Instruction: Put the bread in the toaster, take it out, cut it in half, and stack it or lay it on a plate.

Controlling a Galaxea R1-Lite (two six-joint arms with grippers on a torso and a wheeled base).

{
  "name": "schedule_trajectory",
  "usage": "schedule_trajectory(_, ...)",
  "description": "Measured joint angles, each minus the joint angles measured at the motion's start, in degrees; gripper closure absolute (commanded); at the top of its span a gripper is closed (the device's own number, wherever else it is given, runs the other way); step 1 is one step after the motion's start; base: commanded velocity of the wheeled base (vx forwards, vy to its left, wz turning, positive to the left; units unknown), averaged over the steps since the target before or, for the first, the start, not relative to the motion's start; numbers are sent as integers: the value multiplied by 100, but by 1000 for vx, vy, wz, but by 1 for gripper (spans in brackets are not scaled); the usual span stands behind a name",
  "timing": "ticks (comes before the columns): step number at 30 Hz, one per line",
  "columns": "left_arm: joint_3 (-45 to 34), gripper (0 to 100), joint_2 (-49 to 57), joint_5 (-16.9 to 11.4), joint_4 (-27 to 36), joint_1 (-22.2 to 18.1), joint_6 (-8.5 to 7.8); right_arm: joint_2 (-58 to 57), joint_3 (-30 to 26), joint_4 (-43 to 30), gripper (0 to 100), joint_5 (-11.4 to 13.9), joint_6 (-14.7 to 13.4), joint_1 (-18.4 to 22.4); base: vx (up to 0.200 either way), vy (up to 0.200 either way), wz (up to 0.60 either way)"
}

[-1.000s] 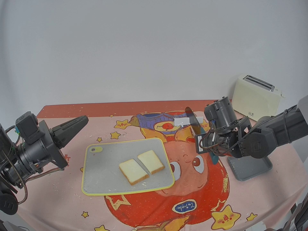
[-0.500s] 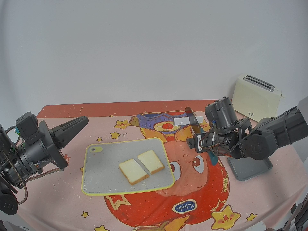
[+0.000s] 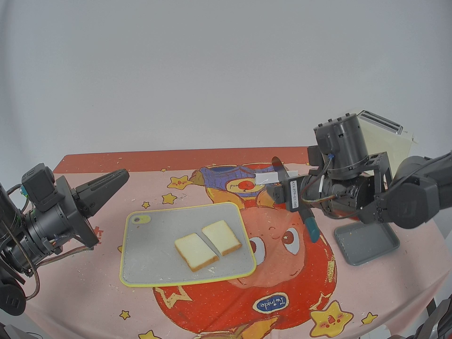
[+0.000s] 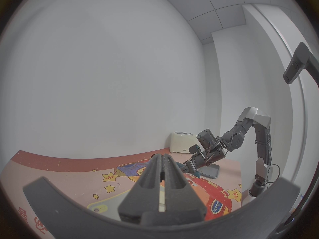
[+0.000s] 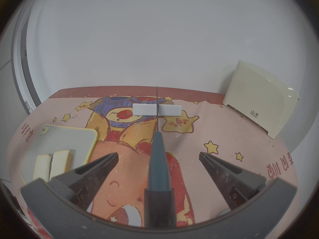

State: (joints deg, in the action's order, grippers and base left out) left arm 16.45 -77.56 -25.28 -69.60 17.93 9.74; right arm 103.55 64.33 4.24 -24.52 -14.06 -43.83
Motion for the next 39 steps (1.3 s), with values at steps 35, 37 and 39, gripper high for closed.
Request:
schedule_trajectory(35,-93,100,2,5,0,127,-28,1359,835,-230,0,925,-633,-647,0,0,0)
schedule_trajectory(37,-93,100,2,2,0,130,-28,1442,850,-211,0,919,-633,-647,0,0,0)
schedule_trajectory(39,-93,100,2,2,0,130,-28,1497,848,-204,0,924,-633,-645,0,0,0)
